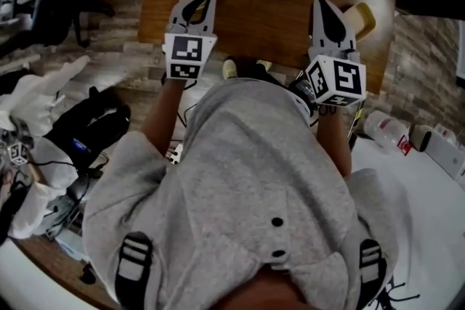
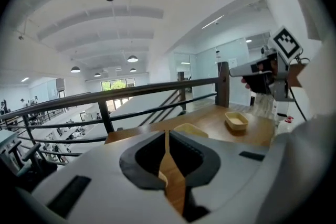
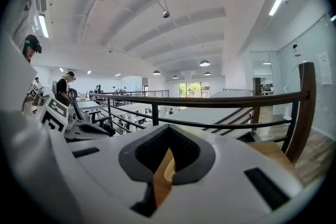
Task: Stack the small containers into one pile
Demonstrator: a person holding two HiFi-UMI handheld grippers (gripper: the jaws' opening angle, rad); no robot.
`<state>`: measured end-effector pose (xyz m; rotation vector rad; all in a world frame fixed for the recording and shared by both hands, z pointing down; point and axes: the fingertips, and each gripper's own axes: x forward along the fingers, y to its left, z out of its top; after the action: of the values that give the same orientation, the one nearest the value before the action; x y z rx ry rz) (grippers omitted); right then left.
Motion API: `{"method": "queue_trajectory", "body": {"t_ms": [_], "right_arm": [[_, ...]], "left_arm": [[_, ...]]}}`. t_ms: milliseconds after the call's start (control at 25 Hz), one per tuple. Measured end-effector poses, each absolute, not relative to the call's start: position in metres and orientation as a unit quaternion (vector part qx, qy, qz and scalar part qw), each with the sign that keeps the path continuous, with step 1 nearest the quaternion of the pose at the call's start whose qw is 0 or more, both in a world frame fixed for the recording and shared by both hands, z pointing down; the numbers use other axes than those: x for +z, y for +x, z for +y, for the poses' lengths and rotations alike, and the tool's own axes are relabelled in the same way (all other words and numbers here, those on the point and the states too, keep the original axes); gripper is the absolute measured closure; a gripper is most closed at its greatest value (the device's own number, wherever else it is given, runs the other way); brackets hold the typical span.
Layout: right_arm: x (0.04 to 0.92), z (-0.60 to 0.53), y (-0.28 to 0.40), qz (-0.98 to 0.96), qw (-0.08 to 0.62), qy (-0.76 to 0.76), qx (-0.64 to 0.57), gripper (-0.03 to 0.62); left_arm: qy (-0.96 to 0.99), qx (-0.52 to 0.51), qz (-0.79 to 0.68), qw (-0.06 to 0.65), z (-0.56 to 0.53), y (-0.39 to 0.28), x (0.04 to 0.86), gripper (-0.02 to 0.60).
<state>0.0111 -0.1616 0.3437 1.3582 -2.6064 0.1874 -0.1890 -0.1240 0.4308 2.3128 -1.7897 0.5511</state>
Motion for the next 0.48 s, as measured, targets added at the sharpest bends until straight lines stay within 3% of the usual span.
{"method": "queue_trajectory", "body": {"t_ms": [200,480], "right_arm": [[0.345,-0.186,-0.011,-0.886,0.105,0.446,0.068,0.585],[0.345,-0.2,-0.034,-0.891,0.109,0.434,0.072,0.585]], "left_arm": [[0.772,0.27,-0.567,0.1,-0.138,-0.214,0.475,0.48],[0.765,0.35,-0.529,0.112,-0.142,-0.239,0.528,0.479]]}}
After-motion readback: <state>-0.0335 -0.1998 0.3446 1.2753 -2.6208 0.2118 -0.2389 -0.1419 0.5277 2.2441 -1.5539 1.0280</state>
